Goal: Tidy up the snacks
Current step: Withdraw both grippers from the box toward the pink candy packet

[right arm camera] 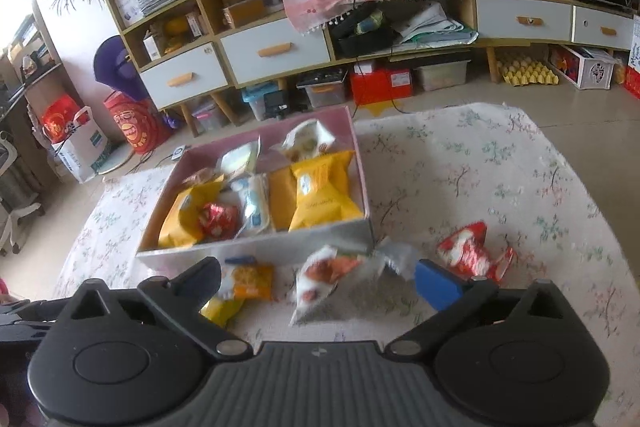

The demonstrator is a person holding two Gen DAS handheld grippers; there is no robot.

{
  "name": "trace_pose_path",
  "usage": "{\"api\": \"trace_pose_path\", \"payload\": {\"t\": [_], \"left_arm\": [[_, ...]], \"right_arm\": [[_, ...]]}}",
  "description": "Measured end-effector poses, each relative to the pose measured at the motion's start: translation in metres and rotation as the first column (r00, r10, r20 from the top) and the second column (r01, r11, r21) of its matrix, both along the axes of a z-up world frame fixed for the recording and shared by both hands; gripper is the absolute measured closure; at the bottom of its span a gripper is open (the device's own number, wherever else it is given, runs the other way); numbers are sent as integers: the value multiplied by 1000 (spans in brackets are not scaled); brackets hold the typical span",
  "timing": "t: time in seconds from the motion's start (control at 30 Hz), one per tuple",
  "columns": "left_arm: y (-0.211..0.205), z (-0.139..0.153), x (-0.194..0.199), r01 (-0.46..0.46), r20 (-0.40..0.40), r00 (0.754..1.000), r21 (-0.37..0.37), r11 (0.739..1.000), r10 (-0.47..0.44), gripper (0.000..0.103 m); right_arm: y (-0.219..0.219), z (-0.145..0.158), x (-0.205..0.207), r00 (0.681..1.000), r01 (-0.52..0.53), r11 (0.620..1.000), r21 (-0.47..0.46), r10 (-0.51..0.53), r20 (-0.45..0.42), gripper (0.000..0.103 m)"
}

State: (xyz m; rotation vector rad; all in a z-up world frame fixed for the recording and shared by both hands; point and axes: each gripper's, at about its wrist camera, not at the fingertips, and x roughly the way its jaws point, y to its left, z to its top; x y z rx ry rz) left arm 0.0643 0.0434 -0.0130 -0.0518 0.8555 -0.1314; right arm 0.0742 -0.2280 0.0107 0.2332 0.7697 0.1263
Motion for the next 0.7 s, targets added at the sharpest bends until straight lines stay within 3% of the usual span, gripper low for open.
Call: {"api": "trace_pose_path", "payload": {"t": [0.27, 0.5, 0.7], "left_arm": [[18, -18, -17, -51, 34, 998, -5, 999, 52, 4], [24, -28, -15, -99, 75, 992, -21, 995, 100, 4], [12, -35, -12, -68, 89, 994, -11, 998, 69, 4]], "right_arm": [[2, -17, -21, 999, -13, 999, -48, 14, 32, 13], [11, -33, -28, 994, -29, 982, -185, 48, 97, 13], [18, -33, -28, 989, -69, 984, -165, 89, 116, 13]]}}
